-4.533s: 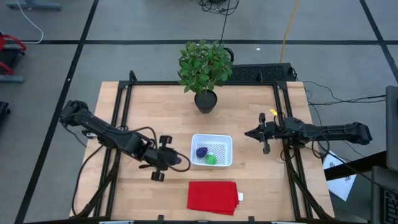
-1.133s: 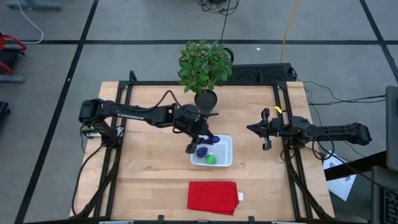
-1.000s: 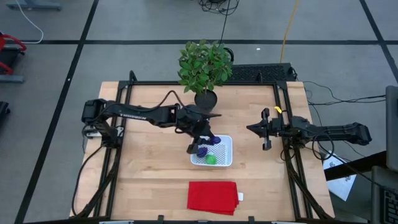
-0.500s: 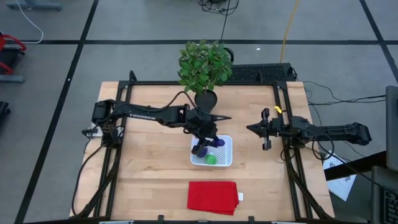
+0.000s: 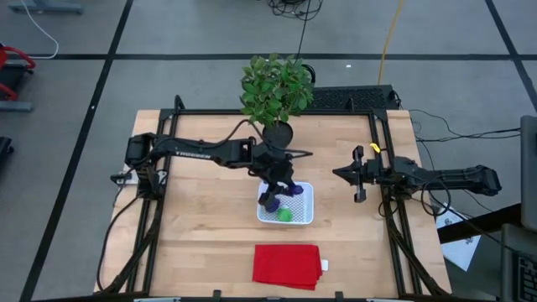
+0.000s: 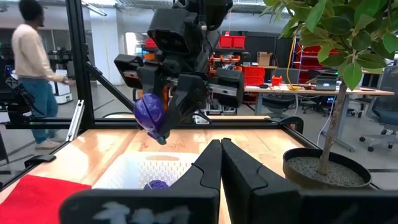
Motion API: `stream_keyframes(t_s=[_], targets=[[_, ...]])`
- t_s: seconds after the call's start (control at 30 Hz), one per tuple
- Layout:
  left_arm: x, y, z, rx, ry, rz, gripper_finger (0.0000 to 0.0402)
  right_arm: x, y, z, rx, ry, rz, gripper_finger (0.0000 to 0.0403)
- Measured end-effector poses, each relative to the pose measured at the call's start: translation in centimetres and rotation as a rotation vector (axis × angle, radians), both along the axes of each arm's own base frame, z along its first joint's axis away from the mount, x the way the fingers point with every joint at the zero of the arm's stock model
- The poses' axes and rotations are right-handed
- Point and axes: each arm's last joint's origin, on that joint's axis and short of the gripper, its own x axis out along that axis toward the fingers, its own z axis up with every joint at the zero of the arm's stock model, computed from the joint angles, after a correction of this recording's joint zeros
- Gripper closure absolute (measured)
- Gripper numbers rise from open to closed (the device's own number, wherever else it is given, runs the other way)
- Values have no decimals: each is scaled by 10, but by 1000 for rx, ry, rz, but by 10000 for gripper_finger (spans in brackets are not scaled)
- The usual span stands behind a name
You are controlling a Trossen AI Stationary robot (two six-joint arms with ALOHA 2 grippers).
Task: Pick and placing Produce into tupperware
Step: Put the violet eggplant into the white bin
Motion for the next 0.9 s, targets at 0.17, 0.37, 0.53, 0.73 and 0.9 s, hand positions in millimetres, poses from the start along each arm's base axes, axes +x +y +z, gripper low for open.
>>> stream_keyframes(t_s=[0.17, 0.37, 0.53, 0.73, 0.9], targets=[[-2, 3, -3, -4, 39, 9, 293, 0, 0, 0, 0, 0, 0, 403], [-2, 2, -22, 11, 142, -6, 293, 0, 0, -3, 3, 31, 0, 403], [3, 2, -39, 65, 172, -15, 293, 1, 0, -4, 9, 43, 1, 403], [4, 1, -53, 106, 222, -37, 293, 2, 0, -5, 10, 50, 0, 403], [5, -5, -62, 158, 235, -79, 293, 2, 0, -6, 8, 59, 0, 403]])
